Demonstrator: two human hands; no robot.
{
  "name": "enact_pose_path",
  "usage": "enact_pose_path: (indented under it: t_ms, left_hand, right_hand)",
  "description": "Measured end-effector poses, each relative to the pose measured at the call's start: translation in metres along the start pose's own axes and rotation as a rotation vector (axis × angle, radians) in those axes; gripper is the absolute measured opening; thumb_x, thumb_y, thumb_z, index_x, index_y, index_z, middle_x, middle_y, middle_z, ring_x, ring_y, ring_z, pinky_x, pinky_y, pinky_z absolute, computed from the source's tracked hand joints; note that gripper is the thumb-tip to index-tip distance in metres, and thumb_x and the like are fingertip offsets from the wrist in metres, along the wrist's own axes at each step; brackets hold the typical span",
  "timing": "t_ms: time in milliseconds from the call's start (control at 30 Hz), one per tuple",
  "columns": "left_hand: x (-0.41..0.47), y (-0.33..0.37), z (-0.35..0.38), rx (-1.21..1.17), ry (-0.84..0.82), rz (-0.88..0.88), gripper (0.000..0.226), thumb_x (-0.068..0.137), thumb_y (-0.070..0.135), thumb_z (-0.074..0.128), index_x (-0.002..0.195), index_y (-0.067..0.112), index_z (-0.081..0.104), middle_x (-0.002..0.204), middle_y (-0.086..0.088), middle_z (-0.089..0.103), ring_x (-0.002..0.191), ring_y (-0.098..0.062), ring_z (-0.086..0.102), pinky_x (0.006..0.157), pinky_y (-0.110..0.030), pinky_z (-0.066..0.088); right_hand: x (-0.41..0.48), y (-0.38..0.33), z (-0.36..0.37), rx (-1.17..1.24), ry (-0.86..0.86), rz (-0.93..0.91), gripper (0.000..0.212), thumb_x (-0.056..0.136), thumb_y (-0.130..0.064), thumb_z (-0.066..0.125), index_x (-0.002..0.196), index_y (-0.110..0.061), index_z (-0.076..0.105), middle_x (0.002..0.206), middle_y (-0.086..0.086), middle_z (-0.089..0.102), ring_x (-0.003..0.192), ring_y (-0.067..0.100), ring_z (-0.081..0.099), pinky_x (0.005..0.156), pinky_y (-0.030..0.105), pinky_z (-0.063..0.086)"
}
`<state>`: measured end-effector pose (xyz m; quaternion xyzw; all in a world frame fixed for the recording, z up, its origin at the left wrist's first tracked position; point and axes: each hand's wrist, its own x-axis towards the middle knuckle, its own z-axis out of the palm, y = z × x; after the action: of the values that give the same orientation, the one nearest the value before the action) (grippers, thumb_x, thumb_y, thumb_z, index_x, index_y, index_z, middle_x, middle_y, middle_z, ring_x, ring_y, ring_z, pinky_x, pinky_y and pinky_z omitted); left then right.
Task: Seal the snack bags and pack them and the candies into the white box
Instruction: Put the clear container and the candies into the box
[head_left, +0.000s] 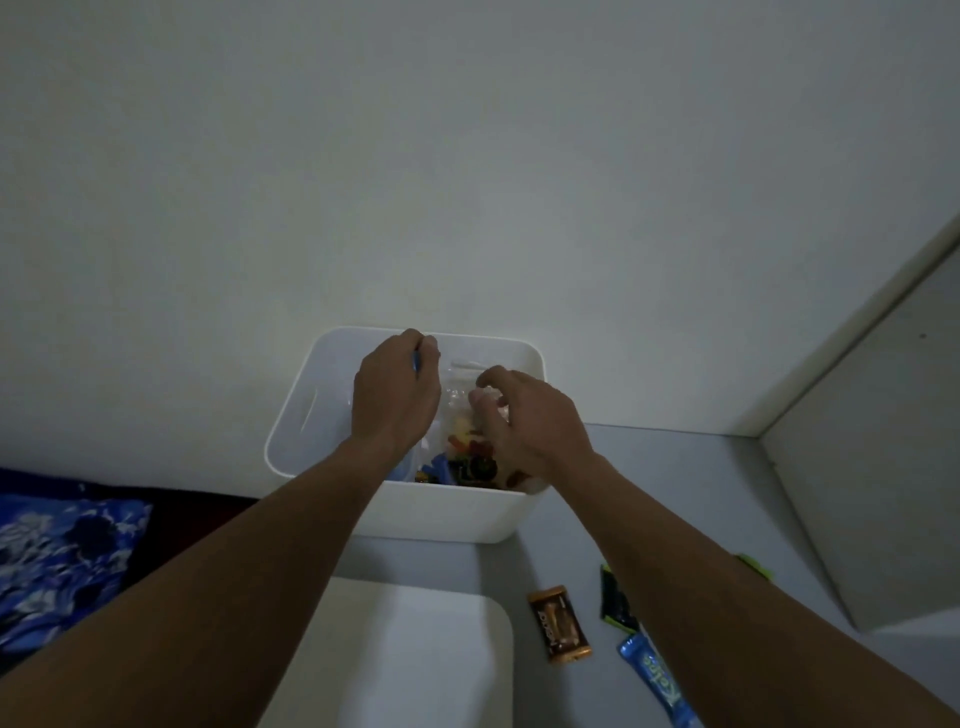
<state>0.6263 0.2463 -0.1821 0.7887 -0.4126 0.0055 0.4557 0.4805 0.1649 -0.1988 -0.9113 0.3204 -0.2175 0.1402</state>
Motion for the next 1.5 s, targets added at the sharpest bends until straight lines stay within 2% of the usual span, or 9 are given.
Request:
enact_pose_path:
  t_ms: [167, 333, 633, 833, 967, 1100, 1233, 1400, 1500]
  left_hand:
    - [-0.003, 0.005, 0.021, -0.089, -0.084, -0.018, 0.042, 0.101, 0.038, 0.035, 0.092, 0.011, 0.066, 0.088, -0.005, 0.068, 0.082, -0.021, 0.061, 0.08, -0.043, 0.052]
    - [-0.017, 0.011, 0.03, -0.085, -0.291, -0.039, 0.047, 0.102, 0.048, 0.034, 0.098, 0.015, 0.067, 0.094, -0.001, 0.069, 0.088, -0.017, 0.062, 0.084, -0.036, 0.05]
    - [-0.051, 0.014, 0.015, 0.229, -0.329, 0.137, 0.044, 0.102, 0.046, 0.035, 0.125, 0.021, 0.063, 0.127, -0.001, 0.066, 0.115, -0.021, 0.058, 0.103, -0.038, 0.041]
    - [-0.136, 0.046, 0.029, 0.317, -0.171, 0.413, 0.027, 0.096, 0.033, 0.049, 0.108, 0.018, 0.067, 0.109, -0.004, 0.066, 0.101, -0.025, 0.056, 0.086, -0.041, 0.047]
    - [-0.202, 0.056, 0.074, 0.245, -0.328, 0.482, 0.021, 0.097, 0.032, 0.049, 0.104, 0.019, 0.064, 0.097, -0.001, 0.062, 0.089, -0.021, 0.056, 0.074, -0.037, 0.049]
    - [-0.25, 0.045, 0.131, 0.309, -0.506, 0.321, 0.05, 0.092, 0.058, 0.043, 0.129, 0.027, 0.056, 0.125, -0.005, 0.059, 0.116, -0.031, 0.055, 0.092, -0.042, 0.048]
    - [-0.283, 0.033, 0.18, 0.509, -0.704, 0.167, 0.091, 0.074, 0.091, 0.022, 0.152, 0.048, 0.008, 0.164, -0.014, 0.011, 0.145, -0.05, 0.009, 0.112, -0.064, 0.015]
    - [-0.303, 0.015, 0.205, 0.531, -0.651, 0.332, 0.084, 0.08, 0.086, 0.029, 0.146, 0.037, 0.043, 0.155, -0.019, 0.034, 0.139, -0.051, 0.031, 0.106, -0.067, 0.024]
    - [-0.302, 0.013, 0.209, 0.529, -0.606, 0.341, 0.071, 0.083, 0.075, 0.038, 0.136, 0.032, 0.057, 0.15, -0.015, 0.044, 0.136, -0.042, 0.042, 0.108, -0.06, 0.031]
  right_hand:
    - [-0.002, 0.022, 0.0, 0.178, 0.171, 0.275, 0.033, 0.104, -0.037, 0.033, 0.109, -0.02, 0.061, 0.111, 0.003, 0.066, 0.105, 0.023, 0.06, 0.081, 0.031, 0.044]
    - [-0.011, 0.037, -0.002, 0.102, -0.211, 0.391, 0.061, 0.106, -0.046, 0.018, 0.152, -0.009, 0.03, 0.159, 0.01, 0.031, 0.149, 0.023, 0.023, 0.12, 0.041, 0.02]
    - [-0.036, 0.038, -0.018, 0.091, -0.373, 0.337, 0.067, 0.103, -0.055, 0.015, 0.158, -0.017, 0.013, 0.165, 0.003, 0.015, 0.153, 0.018, 0.011, 0.124, 0.045, 0.011]
    - [-0.094, 0.082, -0.041, 0.136, -0.359, 0.413, 0.069, 0.101, -0.059, 0.021, 0.158, -0.019, 0.018, 0.165, 0.005, 0.014, 0.152, 0.017, 0.011, 0.121, 0.035, 0.01]
    - [-0.156, 0.137, -0.05, 0.084, -0.378, 0.513, 0.07, 0.1, -0.06, 0.025, 0.158, -0.021, 0.016, 0.165, 0.006, 0.011, 0.152, 0.018, 0.009, 0.123, 0.04, 0.011]
    - [-0.218, 0.192, -0.039, -0.126, -0.45, 0.628, 0.078, 0.093, -0.073, 0.026, 0.158, -0.033, 0.009, 0.166, 0.01, -0.005, 0.152, 0.031, -0.005, 0.119, 0.057, 0.002]
    - [-0.262, 0.226, -0.021, -0.185, -0.522, 0.782, 0.085, 0.083, -0.085, 0.02, 0.155, -0.044, -0.002, 0.163, 0.015, -0.017, 0.149, 0.042, -0.015, 0.117, 0.064, -0.004]
    - [-0.283, 0.231, 0.003, -0.094, -0.498, 0.666, 0.099, 0.077, -0.09, 0.026, 0.156, -0.039, -0.004, 0.163, 0.017, -0.014, 0.15, 0.04, -0.013, 0.117, 0.062, -0.007]
    - [-0.286, 0.231, 0.016, -0.147, -0.383, 0.524, 0.088, 0.078, -0.084, 0.037, 0.15, -0.034, 0.023, 0.16, 0.015, 0.015, 0.15, 0.035, 0.005, 0.118, 0.06, 0.004]
